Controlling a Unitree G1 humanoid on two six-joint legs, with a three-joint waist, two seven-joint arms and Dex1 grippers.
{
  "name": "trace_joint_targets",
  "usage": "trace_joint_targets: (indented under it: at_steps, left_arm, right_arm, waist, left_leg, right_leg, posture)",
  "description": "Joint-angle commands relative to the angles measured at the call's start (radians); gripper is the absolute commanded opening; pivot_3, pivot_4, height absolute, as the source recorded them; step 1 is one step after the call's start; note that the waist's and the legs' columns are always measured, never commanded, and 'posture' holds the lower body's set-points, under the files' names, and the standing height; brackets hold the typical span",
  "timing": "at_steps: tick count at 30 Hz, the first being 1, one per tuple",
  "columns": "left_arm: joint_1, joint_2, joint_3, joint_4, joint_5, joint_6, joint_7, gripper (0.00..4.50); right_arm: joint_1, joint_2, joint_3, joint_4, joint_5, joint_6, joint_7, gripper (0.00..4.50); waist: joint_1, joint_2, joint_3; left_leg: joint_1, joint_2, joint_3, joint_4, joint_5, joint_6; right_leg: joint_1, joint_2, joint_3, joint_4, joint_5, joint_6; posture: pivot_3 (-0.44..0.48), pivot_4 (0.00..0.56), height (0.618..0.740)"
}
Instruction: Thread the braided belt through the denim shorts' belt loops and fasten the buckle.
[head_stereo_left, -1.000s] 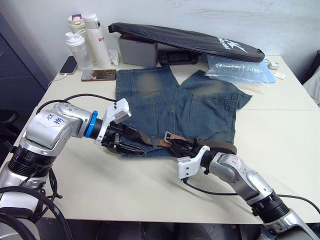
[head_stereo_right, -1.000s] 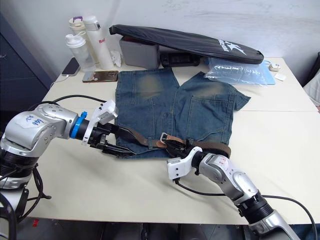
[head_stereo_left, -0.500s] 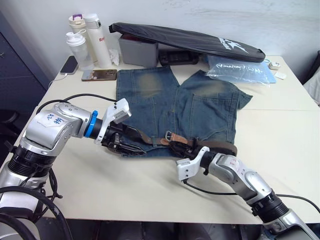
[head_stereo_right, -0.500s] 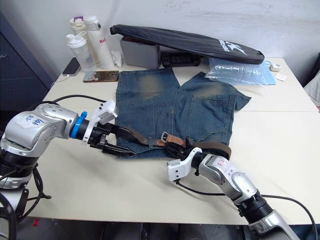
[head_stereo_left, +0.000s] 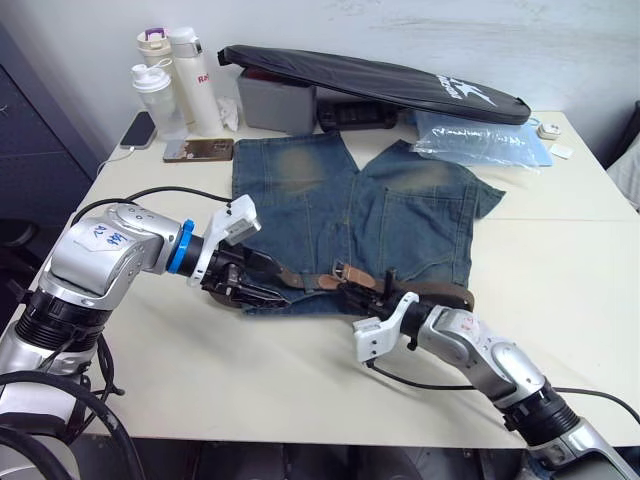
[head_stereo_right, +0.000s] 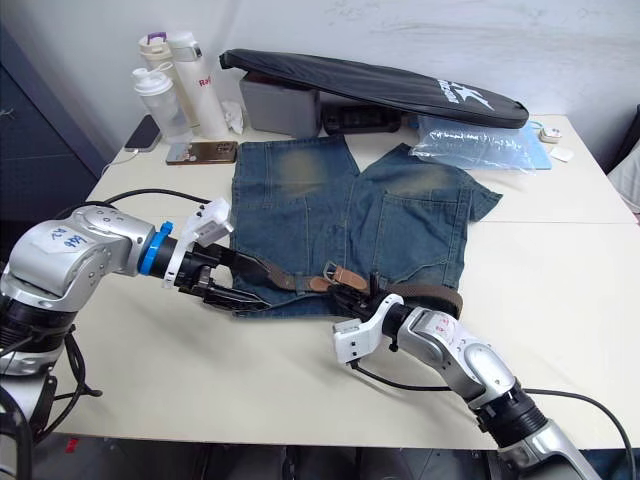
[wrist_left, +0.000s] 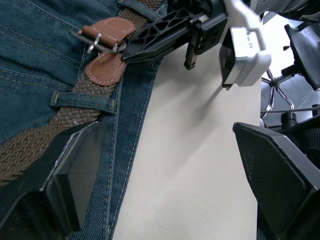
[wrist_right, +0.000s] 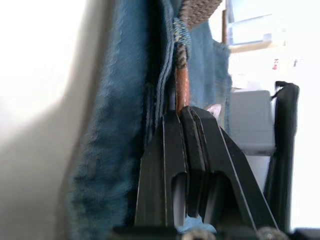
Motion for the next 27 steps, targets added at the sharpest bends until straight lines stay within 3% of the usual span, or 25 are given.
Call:
trace_joint_targets:
  at_steps: [1, 9, 12, 16, 19, 27]
  left_arm:
    - [0.038, 0.006, -0.005, -0.057, 0.000, -0.008, 0.008, 4.50]
    - [0.108, -0.048, 0.044, -0.056, -0.001, -0.012, 0.100, 4.50]
    - [0.098, -0.076, 0.095, -0.012, -0.020, 0.014, 0.134, 3.20]
    - [0.112, -0.069, 0.083, 0.016, 0.001, -0.005, 0.137, 1.14]
    - [0.130, -0.093, 0.071, 0.018, 0.000, 0.001, 0.156, 0.03]
    - [0.142, -0.184, 0.052, 0.038, 0.080, -0.047, 0.288, 0.03]
  right_arm:
    - [-0.008, -0.014, -0.050, -0.106, 0.087, 0.029, 0.074, 0.05]
    - [-0.007, -0.003, -0.066, -0.143, 0.116, 0.084, 0.141, 0.05]
    - [0.000, -0.002, -0.063, -0.141, 0.117, 0.090, 0.145, 0.00]
    - [0.002, -0.001, -0.060, -0.136, 0.117, 0.092, 0.147, 0.00]
    - [0.001, -0.002, -0.062, -0.132, 0.116, 0.093, 0.147, 0.00]
    - [0.014, -0.005, -0.066, -0.145, 0.117, 0.103, 0.153, 0.00]
  waist:
    - [0.000, 0.000, 0.000]
    - [0.003, 0.000, 0.000]
    - [0.002, 0.000, 0.000]
    - [0.001, 0.000, -0.001]
    - [0.001, 0.000, -0.001]
    - [0.002, 0.000, -0.001]
  left_leg:
    - [0.000, 0.000, 0.000, 0.000, 0.000, 0.000]
    - [0.000, 0.000, 0.000, 0.000, 0.000, 0.000]
    - [0.000, 0.000, 0.000, 0.000, 0.000, 0.000]
    - [0.000, 0.000, 0.000, 0.000, 0.000, 0.000]
    - [0.000, 0.000, 0.000, 0.000, 0.000, 0.000]
    - [0.000, 0.000, 0.000, 0.001, 0.000, 0.000]
  right_leg:
    - [0.000, 0.000, 0.000, 0.000, 0.000, 0.000]
    - [0.000, 0.000, 0.000, 0.000, 0.000, 0.000]
    - [0.001, 0.000, 0.000, 0.001, 0.000, 0.000]
    - [0.000, 0.000, 0.000, 0.000, 0.000, 0.000]
    - [0.000, 0.000, 0.000, 0.000, 0.000, 0.000]
    - [0.000, 0.000, 0.000, 0.001, 0.000, 0.000]
  posture:
    - [0.000, 0.150, 0.740]
    - [0.000, 0.150, 0.740]
    - [0.000, 0.150, 0.740]
    - [0.000, 0.150, 0.740]
    - [0.000, 0.150, 0.740]
    - [0.000, 0.150, 0.740]
